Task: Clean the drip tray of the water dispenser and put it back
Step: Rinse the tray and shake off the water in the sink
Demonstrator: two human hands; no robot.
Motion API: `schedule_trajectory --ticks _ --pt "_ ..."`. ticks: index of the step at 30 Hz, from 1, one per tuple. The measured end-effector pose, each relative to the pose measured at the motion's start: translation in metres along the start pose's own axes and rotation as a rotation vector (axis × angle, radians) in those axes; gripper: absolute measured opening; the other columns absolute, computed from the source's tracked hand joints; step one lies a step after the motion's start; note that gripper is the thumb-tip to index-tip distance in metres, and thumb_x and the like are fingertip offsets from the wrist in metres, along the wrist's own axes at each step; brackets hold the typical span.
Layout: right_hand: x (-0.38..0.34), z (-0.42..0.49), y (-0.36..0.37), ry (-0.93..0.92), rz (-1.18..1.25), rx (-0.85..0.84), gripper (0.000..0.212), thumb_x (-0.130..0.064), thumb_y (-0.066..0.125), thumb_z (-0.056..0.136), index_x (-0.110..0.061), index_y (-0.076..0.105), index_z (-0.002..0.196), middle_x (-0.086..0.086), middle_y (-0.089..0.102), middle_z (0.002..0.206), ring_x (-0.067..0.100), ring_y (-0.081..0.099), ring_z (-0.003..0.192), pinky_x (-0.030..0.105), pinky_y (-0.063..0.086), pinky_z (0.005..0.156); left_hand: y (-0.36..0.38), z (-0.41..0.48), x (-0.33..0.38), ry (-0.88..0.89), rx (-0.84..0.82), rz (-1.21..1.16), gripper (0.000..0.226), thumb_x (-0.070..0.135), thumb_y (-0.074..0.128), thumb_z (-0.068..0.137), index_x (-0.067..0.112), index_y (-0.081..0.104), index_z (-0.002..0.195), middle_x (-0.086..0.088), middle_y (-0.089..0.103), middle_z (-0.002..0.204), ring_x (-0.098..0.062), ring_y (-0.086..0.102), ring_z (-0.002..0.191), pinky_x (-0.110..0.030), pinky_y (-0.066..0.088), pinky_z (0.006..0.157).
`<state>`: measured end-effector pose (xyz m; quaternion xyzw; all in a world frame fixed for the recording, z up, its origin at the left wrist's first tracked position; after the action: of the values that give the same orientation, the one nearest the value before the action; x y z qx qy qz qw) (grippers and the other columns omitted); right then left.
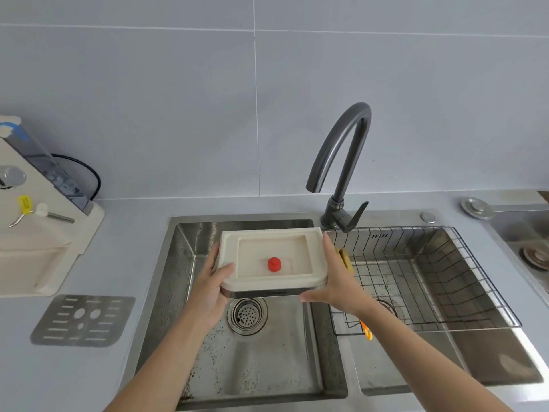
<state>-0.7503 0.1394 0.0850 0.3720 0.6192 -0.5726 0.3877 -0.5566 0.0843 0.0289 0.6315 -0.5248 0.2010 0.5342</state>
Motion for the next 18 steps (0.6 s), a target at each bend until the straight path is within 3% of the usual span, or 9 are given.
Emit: schedule_trajectory --ticks 4,6,8,9,11,14,18 --pt "0.006 -0.006 0.004 -0.001 -0.030 0.045 0.092 -0.017 0.083 0.054 -0.033 0.028 0.125 -0.019 0.041 0.106 -0.026 0.033 0.101 -0.011 0.024 0.082 -0.003 -0.010 -0.007 -0.006 -0.078 0.037 0.053 0.011 0.051 0.083 0.032 0.044 0.131 0.001 0.061 0.119 -0.012 0.067 0.095 -0.026 0.057 0.063" --pt "0.013 -0.010 0.010 0.046 0.017 0.020 0.088 -0.021 0.082 0.054 -0.034 0.029 0.124 -0.019 0.041 0.106 -0.022 0.036 0.103 -0.004 0.030 0.086 -0.002 -0.016 -0.009 -0.015 -0.139 0.132 0.054 0.024 0.061 0.076 0.037 0.045 0.126 0.001 0.061 0.121 -0.014 0.064 0.103 -0.027 0.057 0.069" --pt "0.021 -0.015 0.018 0.101 0.083 -0.028 0.087 -0.023 0.081 0.056 -0.033 0.030 0.126 -0.017 0.045 0.112 -0.010 0.044 0.105 0.010 0.044 0.082 -0.001 -0.021 -0.013 -0.042 -0.202 0.269 0.084 0.039 0.079 0.060 0.036 0.038 0.132 0.001 0.060 0.123 -0.015 0.061 0.107 -0.029 0.056 0.077" --pt "0.022 -0.016 0.020 0.109 0.094 -0.036 0.087 -0.022 0.081 0.057 -0.031 0.031 0.126 -0.016 0.045 0.113 -0.012 0.046 0.101 0.010 0.047 0.078 -0.001 -0.023 -0.016 -0.058 -0.228 0.320 0.098 0.040 0.085 0.050 0.036 0.035 0.134 0.001 0.059 0.124 -0.015 0.060 0.109 -0.030 0.055 0.081" --pt "0.024 -0.018 0.026 0.113 0.122 -0.052 0.085 -0.019 0.081 0.057 -0.026 0.033 0.127 -0.013 0.046 0.114 -0.017 0.048 0.096 0.008 0.047 0.074 -0.005 -0.026 -0.018 -0.064 -0.234 0.414 0.099 0.030 0.088 0.044 0.042 0.038 0.128 0.004 0.059 0.123 -0.013 0.059 0.110 -0.032 0.053 0.084" --pt "0.028 -0.020 0.035 0.128 0.192 -0.073 0.085 -0.016 0.080 0.058 -0.022 0.034 0.129 -0.006 0.048 0.120 -0.010 0.051 0.101 0.011 0.048 0.076 -0.014 -0.029 -0.016 -0.064 -0.177 0.521 0.086 0.013 0.084 0.049 0.051 0.042 0.114 0.009 0.060 0.114 -0.004 0.060 0.101 -0.025 0.054 0.076" --pt "0.037 -0.020 0.048 0.198 0.242 -0.088 0.074 -0.018 0.079 0.058 -0.031 0.041 0.121 -0.011 0.053 0.115 -0.010 0.054 0.099 0.010 0.049 0.072 -0.027 -0.030 -0.014 -0.063 -0.103 0.613 0.075 0.013 0.082 0.060 0.051 0.042 0.111 0.014 0.059 0.111 -0.002 0.055 0.103 -0.022 0.049 0.075"
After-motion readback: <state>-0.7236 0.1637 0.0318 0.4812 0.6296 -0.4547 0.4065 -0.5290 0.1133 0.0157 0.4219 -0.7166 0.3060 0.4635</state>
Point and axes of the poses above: each hand's wrist, its own z-axis towards the middle knuckle, its own y-axis out of the palm, x = y × z, the point moved 10 cm from there along z, towards the middle knuckle
